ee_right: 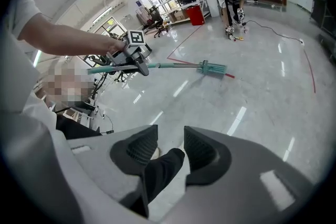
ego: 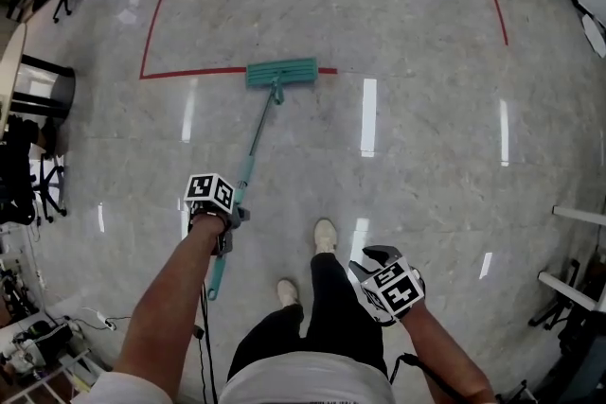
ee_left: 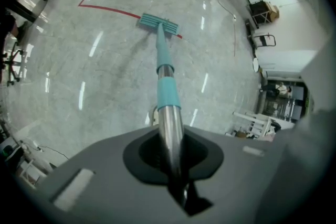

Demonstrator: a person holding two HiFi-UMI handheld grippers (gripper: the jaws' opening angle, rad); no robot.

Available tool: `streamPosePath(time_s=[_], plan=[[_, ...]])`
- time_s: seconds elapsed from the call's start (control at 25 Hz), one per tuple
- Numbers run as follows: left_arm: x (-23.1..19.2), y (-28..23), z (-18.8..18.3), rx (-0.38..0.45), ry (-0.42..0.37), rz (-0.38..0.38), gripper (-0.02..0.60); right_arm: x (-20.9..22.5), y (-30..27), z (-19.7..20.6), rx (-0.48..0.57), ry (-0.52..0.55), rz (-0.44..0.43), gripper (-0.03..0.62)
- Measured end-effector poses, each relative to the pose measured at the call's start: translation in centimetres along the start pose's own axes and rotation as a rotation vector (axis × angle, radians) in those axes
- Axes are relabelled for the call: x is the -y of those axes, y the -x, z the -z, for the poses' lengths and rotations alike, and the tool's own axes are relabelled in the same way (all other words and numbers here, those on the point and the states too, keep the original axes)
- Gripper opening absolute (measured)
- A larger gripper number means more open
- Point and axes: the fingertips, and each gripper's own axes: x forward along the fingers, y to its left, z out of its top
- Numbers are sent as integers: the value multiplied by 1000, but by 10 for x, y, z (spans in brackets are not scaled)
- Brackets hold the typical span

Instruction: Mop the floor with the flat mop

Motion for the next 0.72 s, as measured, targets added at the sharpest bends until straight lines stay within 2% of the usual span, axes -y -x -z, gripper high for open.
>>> streamPosePath(time_s=[0.4, 0.72], plan=[[-15, -10, 130, -11, 2, 47, 41, -28, -6, 8, 6, 48, 3, 160], [-58, -24, 214, -77, 6, -6, 41, -57, -15, 9, -17, 94, -6, 160]])
